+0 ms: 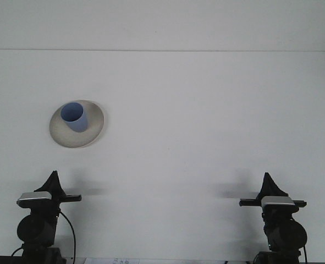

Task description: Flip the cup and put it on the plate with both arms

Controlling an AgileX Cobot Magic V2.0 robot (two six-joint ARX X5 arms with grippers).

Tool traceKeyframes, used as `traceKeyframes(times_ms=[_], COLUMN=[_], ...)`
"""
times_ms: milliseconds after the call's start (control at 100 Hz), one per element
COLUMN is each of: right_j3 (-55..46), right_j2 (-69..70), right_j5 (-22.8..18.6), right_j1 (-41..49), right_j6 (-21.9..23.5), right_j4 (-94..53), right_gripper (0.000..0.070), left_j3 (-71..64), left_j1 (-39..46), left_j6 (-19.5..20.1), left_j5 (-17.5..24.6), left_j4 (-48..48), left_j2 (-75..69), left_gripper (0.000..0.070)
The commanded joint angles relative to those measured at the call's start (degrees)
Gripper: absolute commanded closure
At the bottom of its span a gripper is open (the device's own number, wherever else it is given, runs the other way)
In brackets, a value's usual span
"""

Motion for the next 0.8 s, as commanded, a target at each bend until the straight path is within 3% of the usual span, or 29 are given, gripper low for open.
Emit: traceKeyframes(times_ms=[0, 790], right_j3=[-0.1, -0.1], right_j2=[0.1, 0.1], right_j5=[0.9, 0.7], right_j1=[-0.1, 0.0], right_j6=[1.9, 3.1], right_j4=[-0.5, -1.6], right_gripper=[0.0697, 0.0697], left_j3=[-1.1, -1.1], left_j1=[0.0, 0.0], left_j6=[-0.3, -0.3], left_j5=[-0.3, -0.3], left_j4=[0.7, 0.8], left_j2=[-0.1, -0.1], left_gripper=[0.0687, 0.0687])
